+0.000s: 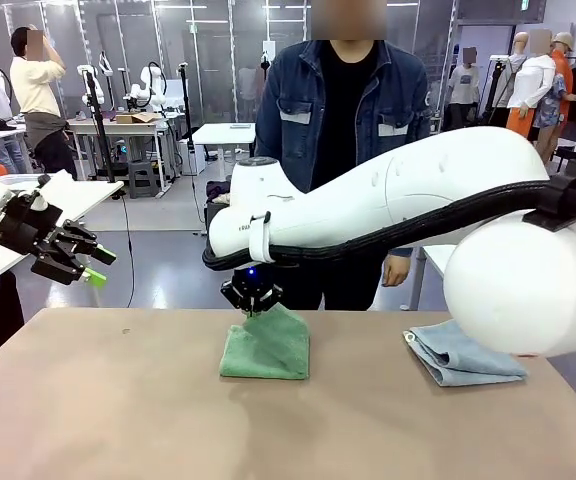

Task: Fold the towels and place them in the basket.
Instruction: When a person lays out a Towel with hook on the table, fold it in half twice.

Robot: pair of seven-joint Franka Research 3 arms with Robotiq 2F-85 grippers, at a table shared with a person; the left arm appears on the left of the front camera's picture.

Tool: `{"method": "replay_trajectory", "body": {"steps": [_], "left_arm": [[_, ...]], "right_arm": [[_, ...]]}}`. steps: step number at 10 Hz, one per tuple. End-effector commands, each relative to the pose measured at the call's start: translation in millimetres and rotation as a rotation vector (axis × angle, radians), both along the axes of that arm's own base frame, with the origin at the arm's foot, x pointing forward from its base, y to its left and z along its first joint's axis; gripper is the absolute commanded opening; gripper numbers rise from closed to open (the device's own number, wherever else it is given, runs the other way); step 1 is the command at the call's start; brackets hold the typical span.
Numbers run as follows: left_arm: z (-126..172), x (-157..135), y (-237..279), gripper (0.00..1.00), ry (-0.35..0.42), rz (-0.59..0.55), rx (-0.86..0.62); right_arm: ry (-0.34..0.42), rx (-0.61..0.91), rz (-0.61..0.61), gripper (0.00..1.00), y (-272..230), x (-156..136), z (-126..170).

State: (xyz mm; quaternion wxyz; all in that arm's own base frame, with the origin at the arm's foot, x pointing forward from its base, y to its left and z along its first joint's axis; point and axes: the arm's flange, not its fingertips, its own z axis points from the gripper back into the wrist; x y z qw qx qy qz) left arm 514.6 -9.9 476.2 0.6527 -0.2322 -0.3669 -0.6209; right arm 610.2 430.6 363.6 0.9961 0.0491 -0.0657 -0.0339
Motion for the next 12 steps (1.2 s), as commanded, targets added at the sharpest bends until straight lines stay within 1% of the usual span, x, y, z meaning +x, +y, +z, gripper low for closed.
{"method": "replay_trajectory", "body": {"steps": [1,3,4,5,6,7,8,9,10,11,12], "left_arm": [[3.1,0.7,0.0,0.75,0.002,0.006,0.013],[3.1,0.7,0.0,0.75,0.002,0.006,0.013],[3.1,0.7,0.0,0.75,0.002,0.006,0.013],[3.1,0.7,0.0,0.75,0.002,0.006,0.013],[3.1,0.7,0.0,0.75,0.002,0.006,0.013],[3.1,0.7,0.0,0.75,0.002,0.006,0.013],[3.1,0.7,0.0,0.75,0.002,0.006,0.013],[3.1,0.7,0.0,0.75,0.002,0.006,0.013],[3.1,0.7,0.0,0.75,0.002,0.006,0.013],[3.1,0.7,0.0,0.75,0.002,0.006,0.013],[3.1,0.7,0.0,0.75,0.002,0.006,0.013]], "right_arm": [[0.016,0.034,-0.042,0.00,8.8,8.6,-6.4],[0.057,0.073,-0.021,0.00,12.9,6.3,-13.2],[0.075,0.097,-0.011,0.10,14.6,4.0,-15.1],[0.089,0.122,-0.009,0.16,16.5,2.6,-16.5],[0.102,0.134,-0.010,0.29,16.8,2.6,-17.7],[0.099,0.150,-0.015,0.27,16.0,3.4,-18.0],[0.083,0.184,-0.013,0.49,14.4,3.5,-16.8],[0.079,0.201,-0.019,0.47,10.2,3.4,-13.3],[0.066,0.205,-0.019,0.69,2.5,0.7,-8.8],[0.046,0.198,-0.024,0.66,-15.9,-4.0,-2.4],[0.029,0.219,-0.021,0.66,-37.8,-11.7,4.5]]}}
